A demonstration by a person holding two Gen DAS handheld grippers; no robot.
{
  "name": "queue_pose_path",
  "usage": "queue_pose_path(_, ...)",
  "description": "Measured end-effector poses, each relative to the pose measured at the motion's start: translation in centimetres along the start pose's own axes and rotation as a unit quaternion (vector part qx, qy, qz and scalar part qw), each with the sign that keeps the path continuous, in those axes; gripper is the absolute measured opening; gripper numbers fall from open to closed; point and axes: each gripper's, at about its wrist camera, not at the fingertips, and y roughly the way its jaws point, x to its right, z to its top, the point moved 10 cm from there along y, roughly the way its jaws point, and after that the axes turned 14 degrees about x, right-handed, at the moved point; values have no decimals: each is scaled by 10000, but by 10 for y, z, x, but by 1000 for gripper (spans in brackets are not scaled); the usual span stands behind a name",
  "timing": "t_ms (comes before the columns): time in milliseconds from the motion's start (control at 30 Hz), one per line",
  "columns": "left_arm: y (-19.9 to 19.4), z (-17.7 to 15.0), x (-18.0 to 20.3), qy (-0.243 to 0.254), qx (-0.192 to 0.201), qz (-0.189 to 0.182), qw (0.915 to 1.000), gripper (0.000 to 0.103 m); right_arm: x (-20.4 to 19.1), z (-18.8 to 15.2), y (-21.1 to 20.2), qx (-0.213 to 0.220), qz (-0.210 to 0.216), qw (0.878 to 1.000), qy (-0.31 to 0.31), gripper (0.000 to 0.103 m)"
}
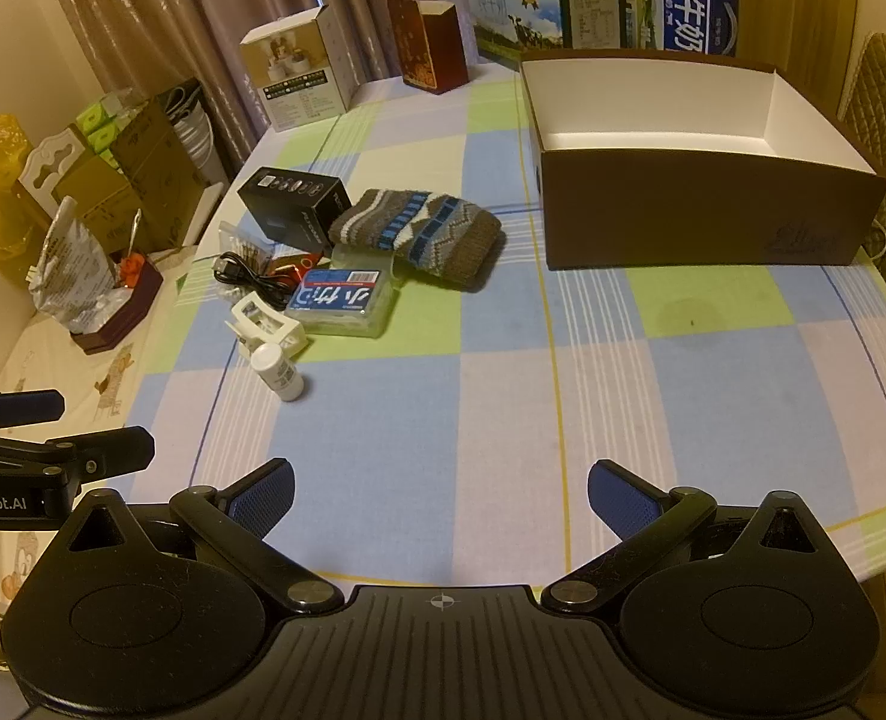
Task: Organize objects
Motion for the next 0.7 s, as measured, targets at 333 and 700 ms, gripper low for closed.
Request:
queue_pose_path(333, 0, 0, 0, -1, 4, -2, 10000, 102, 0, 0, -2, 3, 4, 10000, -1, 101)
queue_pose_path(700, 0, 0, 0, -3, 12, 0, 10000, 102, 0, 0, -3, 10, 7, 10000, -3, 101)
